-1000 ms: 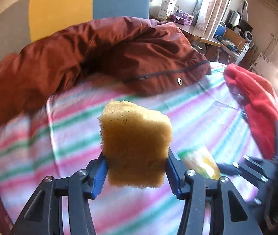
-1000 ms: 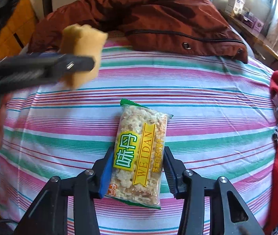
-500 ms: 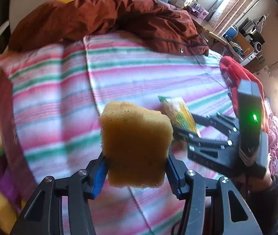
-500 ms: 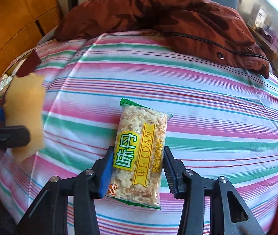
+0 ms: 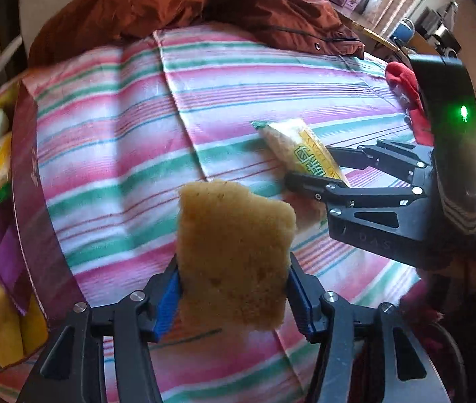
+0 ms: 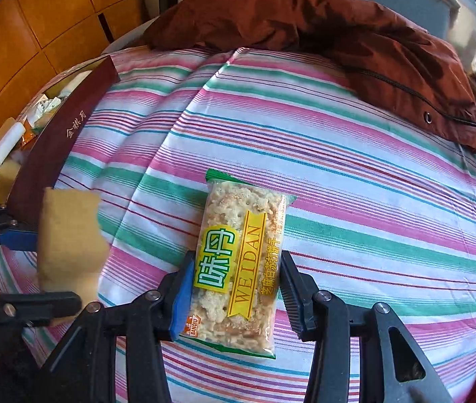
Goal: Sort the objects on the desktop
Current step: 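Grasp the last WEIDAN cracker packet with the right tool while the left tool holds the sponge, then carry sponge and cracker packet to the gold tray and open both tools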
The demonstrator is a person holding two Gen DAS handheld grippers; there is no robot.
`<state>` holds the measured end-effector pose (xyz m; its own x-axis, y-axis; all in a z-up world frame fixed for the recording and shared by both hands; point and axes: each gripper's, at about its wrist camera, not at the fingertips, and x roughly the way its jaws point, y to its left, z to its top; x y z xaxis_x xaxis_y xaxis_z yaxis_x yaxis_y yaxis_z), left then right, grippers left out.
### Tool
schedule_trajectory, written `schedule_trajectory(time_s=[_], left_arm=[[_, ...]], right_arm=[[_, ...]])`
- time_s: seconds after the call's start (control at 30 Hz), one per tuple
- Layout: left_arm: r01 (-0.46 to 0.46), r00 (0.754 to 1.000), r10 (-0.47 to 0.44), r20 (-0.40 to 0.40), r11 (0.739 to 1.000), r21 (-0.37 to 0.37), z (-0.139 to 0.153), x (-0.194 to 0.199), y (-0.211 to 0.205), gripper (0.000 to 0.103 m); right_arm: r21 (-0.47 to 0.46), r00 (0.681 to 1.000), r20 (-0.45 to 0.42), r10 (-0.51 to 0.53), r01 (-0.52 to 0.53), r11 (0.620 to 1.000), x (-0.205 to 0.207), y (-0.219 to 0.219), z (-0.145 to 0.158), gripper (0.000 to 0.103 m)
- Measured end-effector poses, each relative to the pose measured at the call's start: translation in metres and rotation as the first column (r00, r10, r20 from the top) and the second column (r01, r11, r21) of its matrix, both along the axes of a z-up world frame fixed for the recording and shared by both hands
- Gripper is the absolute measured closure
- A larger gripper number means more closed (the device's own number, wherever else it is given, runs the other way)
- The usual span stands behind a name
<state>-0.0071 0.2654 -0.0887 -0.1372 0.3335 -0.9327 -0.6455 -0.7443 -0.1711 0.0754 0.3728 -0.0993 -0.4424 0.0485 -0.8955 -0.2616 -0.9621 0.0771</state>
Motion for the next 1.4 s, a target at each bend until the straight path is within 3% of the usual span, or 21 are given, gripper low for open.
schedule_trajectory(time_s=[0.2,0.43,0.97,1.4], left_arm=[[-0.017,0.998,0.019,-0.052,0.999,0.044,-0.009,0.005,-0.002,0.045],[0.013,0.988,-0.007,-0.153,0.999,0.039,-0.010,0.018,-0.003,0.046],[0.031,0.974,-0.021,-0.227,0.999,0.043,-0.012,0.030,-0.012,0.048],[0.000,0.960,0.033,-0.278,0.993,0.118,0.020,0.037,-0.033,0.048]], right_arm=[[-0.001,1.000,-0.006,-0.015,0.015,1.000,-0.005,-0.001,-0.004,0.053],[0.003,1.000,-0.004,-0.023,0.023,1.000,-0.005,-0.004,-0.005,0.054],[0.008,0.997,0.081,-0.002,0.001,1.000,0.003,-0.037,-0.001,0.055],[-0.035,0.991,0.085,-0.102,0.105,0.994,0.017,-0.043,0.002,0.056]])
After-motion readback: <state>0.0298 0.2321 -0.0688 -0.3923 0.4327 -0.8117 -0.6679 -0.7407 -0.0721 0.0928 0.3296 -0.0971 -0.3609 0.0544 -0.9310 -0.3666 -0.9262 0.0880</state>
